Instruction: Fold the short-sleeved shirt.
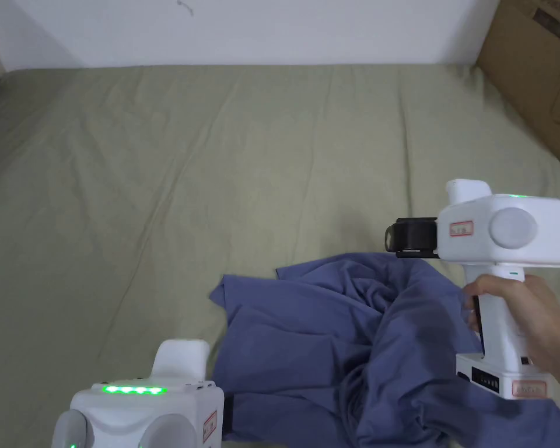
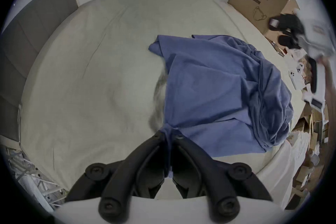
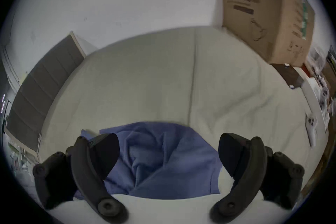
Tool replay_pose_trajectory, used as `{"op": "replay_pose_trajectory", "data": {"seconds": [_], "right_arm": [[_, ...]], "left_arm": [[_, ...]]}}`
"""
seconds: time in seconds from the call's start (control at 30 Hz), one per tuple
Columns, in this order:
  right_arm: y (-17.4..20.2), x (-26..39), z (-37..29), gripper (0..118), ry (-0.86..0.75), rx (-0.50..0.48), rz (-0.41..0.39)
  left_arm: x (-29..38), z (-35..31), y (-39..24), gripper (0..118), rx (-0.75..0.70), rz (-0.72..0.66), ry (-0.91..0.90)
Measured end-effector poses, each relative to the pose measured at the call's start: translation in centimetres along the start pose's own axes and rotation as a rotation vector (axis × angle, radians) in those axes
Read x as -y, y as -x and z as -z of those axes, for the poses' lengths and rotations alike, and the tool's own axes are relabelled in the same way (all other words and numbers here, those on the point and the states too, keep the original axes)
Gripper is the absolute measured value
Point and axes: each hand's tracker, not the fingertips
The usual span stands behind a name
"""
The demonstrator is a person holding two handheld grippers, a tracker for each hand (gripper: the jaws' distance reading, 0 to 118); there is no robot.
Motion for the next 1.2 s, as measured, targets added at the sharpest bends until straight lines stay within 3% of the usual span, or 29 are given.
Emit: {"op": "replay_pose_trajectory", "data": {"seconds": [0.07, 0.17, 0.2, 0.33, 0.37, 0.43, 0.63, 0.77, 0.97, 1.2], "right_arm": [[0.4, -0.3, 3.0, 108, 0.062, 0.015, -0.058], [1.0, 0.2, 6.9, 95, 0.187, 0.061, -0.126], [0.9, 0.6, 7.9, 85, 0.229, 0.085, -0.126], [0.5, 1.0, 7.8, 77, 0.203, 0.057, -0.073], [0.6, 1.2, 7.6, 65, 0.194, 0.055, -0.095], [1.2, 1.4, 6.7, 1, 0.148, 0.088, -0.14], [1.1, 1.4, 4.6, 2, 0.153, 0.097, -0.088], [-0.7, -0.2, -0.5, 2, 0.042, 0.103, -0.026], [-5.5, -3.0, -11.4, 2, -0.132, 0.186, 0.026], [-11.7, -3.4, -22.7, 2, -0.277, 0.26, 0.161]], "left_arm": [[-0.2, 0.4, 0.1, 5, 0.0, -0.008, 0.012], [-0.5, 0.8, 0.4, 5, 0.007, -0.008, 0.028], [-0.5, 1.0, 0.6, 5, 0.011, -0.011, 0.031], [-0.8, 1.2, 1.0, 5, 0.027, -0.036, 0.034], [-0.8, 1.1, 1.0, 5, 0.028, -0.037, 0.037], [-0.8, 1.0, 1.0, 5, 0.03, -0.042, 0.033], [-1.3, -0.7, 1.2, 5, 0.045, -0.071, 0.0], [-3.0, -2.9, 1.5, 5, 0.088, -0.104, -0.057], [-6.1, -8.9, 3.1, 5, 0.017, -0.075, -0.223], [-9.7, -16.7, 8.0, 5, -0.086, -0.17, -0.4]]}}
